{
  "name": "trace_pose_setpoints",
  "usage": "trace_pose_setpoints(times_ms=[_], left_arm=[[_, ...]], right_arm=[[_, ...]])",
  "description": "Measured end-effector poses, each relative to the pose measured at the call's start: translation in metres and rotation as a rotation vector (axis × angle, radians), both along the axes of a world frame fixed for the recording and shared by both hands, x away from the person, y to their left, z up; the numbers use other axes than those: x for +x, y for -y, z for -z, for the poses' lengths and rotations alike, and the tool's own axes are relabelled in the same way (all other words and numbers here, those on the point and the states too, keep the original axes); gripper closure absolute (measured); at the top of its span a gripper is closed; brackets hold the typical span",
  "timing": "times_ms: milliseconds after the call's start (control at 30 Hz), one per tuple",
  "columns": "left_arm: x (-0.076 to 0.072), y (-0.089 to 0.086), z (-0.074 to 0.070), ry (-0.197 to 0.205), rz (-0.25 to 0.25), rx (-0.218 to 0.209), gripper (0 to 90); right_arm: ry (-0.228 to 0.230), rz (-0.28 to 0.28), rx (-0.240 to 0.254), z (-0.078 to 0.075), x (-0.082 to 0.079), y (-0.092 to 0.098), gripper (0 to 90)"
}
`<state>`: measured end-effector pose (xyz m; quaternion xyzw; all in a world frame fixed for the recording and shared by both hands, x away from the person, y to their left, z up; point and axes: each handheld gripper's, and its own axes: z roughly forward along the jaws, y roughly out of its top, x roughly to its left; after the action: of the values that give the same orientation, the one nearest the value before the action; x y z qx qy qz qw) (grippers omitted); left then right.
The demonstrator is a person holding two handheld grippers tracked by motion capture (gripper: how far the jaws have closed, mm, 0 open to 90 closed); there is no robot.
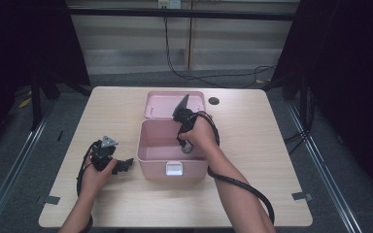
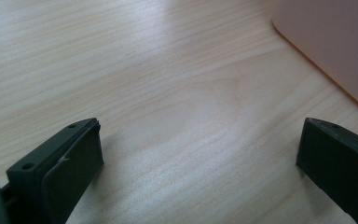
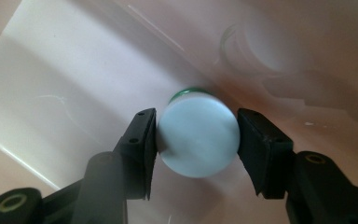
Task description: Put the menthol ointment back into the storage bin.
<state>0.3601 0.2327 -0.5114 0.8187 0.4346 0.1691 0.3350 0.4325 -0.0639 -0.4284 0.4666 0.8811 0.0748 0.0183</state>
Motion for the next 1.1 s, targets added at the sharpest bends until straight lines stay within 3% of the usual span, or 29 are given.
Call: trace_pose_setpoints(times_ms=[300,1100], left_arm=[[0.0,0.0,0.0,-0.002,0.001,0.001,0.0],[0.0,0.0,0.0,-0.002,0.001,0.001,0.0]], right_arm=[[0.01,-0.005,0.018,-0.004,-0.001,0.002,47.3],[0.06,-0.052,0.095,-0.037,-0.017,0.018,43.8]])
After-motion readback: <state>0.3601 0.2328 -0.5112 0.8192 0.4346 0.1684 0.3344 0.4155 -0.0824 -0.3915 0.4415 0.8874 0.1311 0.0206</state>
